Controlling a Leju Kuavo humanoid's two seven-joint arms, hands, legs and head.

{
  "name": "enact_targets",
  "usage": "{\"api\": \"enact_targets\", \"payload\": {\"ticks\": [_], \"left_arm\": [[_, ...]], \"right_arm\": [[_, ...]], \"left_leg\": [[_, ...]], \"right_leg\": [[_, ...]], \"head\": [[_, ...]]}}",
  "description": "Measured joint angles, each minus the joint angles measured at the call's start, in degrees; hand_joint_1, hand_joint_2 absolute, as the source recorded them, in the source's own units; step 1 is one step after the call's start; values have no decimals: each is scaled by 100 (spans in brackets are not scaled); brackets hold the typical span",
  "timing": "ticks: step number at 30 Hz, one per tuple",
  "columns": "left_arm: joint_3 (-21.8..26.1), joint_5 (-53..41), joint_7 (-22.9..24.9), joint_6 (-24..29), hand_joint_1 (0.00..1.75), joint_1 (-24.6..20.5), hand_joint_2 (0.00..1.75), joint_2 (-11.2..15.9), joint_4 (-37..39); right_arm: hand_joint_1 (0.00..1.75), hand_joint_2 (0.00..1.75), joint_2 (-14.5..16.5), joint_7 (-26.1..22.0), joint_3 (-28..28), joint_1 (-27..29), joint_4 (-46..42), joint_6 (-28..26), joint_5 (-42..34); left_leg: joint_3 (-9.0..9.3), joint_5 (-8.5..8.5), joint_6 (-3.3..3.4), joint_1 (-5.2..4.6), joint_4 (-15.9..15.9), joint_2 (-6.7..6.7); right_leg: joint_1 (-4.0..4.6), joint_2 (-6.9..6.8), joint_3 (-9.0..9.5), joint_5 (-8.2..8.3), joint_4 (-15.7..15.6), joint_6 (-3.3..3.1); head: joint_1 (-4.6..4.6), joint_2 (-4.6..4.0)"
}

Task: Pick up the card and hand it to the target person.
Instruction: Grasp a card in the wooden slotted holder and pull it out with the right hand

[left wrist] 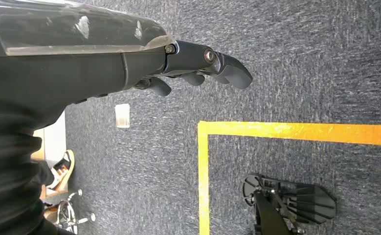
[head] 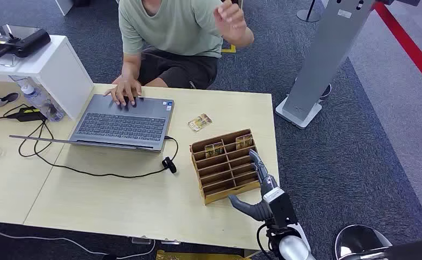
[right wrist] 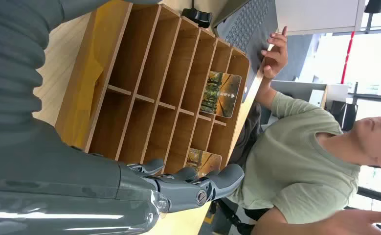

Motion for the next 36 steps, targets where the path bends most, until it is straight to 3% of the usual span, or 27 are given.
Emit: {"api": "enact_targets", "payload": {"ticks": [9, 13, 22, 30, 33, 36], "left_arm": [[1, 4, 2, 5, 0, 0, 175, 0, 0], [1, 4, 2, 2, 0, 0, 175, 0, 0], [0, 4, -42, -61, 0, 2, 175, 1, 0], [-19, -111, -32, -124, 0, 1, 175, 2, 0], [-27, -178, 17, -150, 0, 2, 175, 2, 0], [-49, -229, 40, -167, 0, -3, 175, 2, 0]], "right_arm": [[0, 175, 0, 31, 1, -16, 15, -10, 132], [0, 175, 0, 301, 3, -51, 11, -216, 532], [0, 175, -53, 1964, 15, -550, -342, -367, 2283], [0, 175, -180, 3962, 50, -1241, -919, 336, 4298], [20, 175, -221, 4629, 97, -1488, -1104, 751, 4982], [47, 175, -244, 4841, 153, -1688, -1230, 968, 5201]], "left_leg": [[0, 0, 0, 0, 0, 0], [0, 0, 0, 0, 0, 0], [2, 2, 0, 0, 1, 1], [2, 2, -1, 0, 1, 1], [1, 2, -1, 0, 1, 0], [1, 2, -1, 0, 1, 0]], "right_leg": [[0, 0, 0, 0, 0, 0], [0, 0, 1, 0, 0, 0], [0, 1, 1, 1, 1, 0], [0, 1, 1, 2, 2, 0], [0, 0, 0, 2, 2, 0], [0, 1, 1, 2, 3, 0]], "head": [[0, 0], [0, 0], [-1, 0], [-1, 0], [-1, 0], [-1, 0]]}}
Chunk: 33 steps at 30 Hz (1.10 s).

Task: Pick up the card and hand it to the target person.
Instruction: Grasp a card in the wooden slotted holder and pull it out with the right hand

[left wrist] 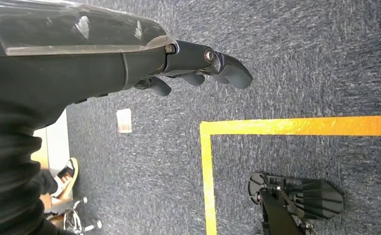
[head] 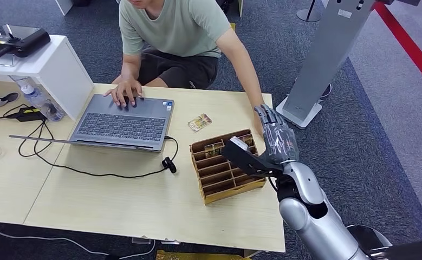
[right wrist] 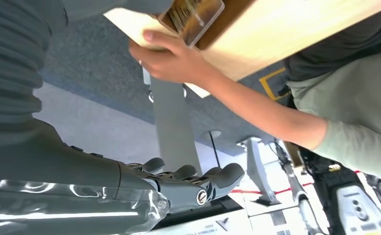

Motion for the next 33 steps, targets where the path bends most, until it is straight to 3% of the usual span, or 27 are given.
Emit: {"api": "enact_targets", "payload": {"ticks": [10, 27, 33], "left_arm": [[-126, -63, 84, -38, 0, -81, 175, -3, 0], [-137, 52, 93, -2, 0, -68, 175, -6, 0], [-137, 78, 97, 21, 0, -55, 175, -6, 0]], "right_arm": [[80, 175, 110, 8, 351, -671, 315, 382, 7], [75, 175, 692, -283, 766, -1204, 1641, 235, -249], [73, 175, 793, -120, 838, -1261, 2008, 52, -241]], "left_leg": [[-2, 1, 0, 0, 0, -3], [-4, 1, 0, 0, 0, -4], [-4, 1, 0, 0, 0, -4]], "right_leg": [[0, -2, 1, 0, 2, 0], [0, -3, -1, 0, 3, 0], [0, -3, -2, 0, 3, 0]], "head": [[-1, 0], [-1, 0], [-1, 0]]}}
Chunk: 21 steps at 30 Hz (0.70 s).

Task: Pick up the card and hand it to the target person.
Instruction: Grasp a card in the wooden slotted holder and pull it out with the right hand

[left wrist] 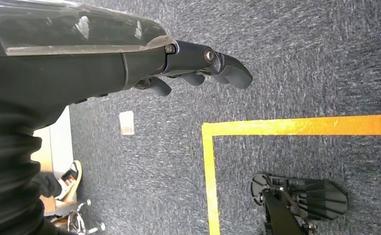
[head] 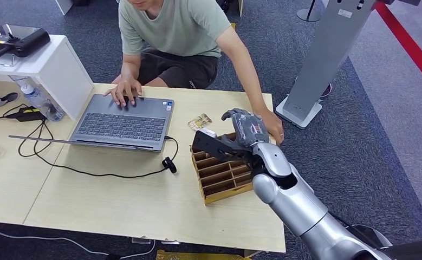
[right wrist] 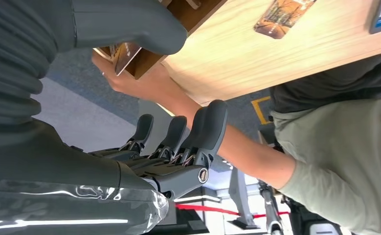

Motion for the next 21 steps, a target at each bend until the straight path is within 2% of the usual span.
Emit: {"api": "enact_targets", "payload": {"ticks": [7, 16, 21], "left_arm": [[0, 24, 1, 42, 0, 12, 175, -1, 0], [0, 50, -10, 71, 0, 29, 175, -1, 0], [0, 62, -15, 69, 0, 31, 175, -1, 0]], "right_arm": [[70, 175, 4, 442, 3, 27, 94, -252, 130], [72, 175, -2, 537, -19, 96, -4, -288, 189], [79, 175, -12, 532, -27, 134, -183, -284, 187]], "left_leg": [[2, 0, 0, 0, 0, 2], [3, 0, 0, 0, 0, 2], [3, 0, 0, 0, 0, 3]], "right_leg": [[0, 2, -1, 0, 0, 0], [0, 2, -1, 0, 0, 0], [0, 2, -2, 0, -1, 0]], "head": [[1, 0], [0, 0], [0, 0]]}}
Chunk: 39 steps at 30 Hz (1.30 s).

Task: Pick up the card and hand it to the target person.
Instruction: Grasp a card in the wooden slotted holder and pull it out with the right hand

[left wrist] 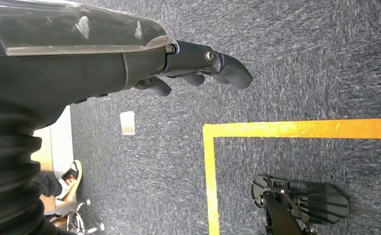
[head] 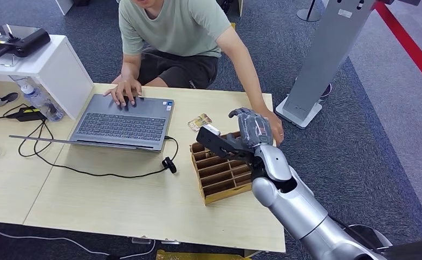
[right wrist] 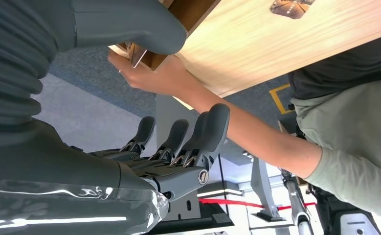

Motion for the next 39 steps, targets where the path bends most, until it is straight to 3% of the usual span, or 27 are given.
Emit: {"api": "enact_targets", "payload": {"ticks": [19, 39], "left_arm": [[2, -4, 0, -11, 0, 6, 175, 0, 0], [2, -87, 43, -33, 0, 5, 175, 0, 0]], "right_arm": [[80, 175, -201, 164, -66, 245, -397, 53, -67], [79, 175, -263, 108, -170, 387, 39, -21, -178]], "left_leg": [[0, 0, 0, 0, 0, 0], [-1, 0, 0, 0, 0, 0]], "right_leg": [[0, 0, 0, 0, 0, 0], [0, 0, 0, 0, 0, 0]], "head": [[0, 0], [1, 0]]}}
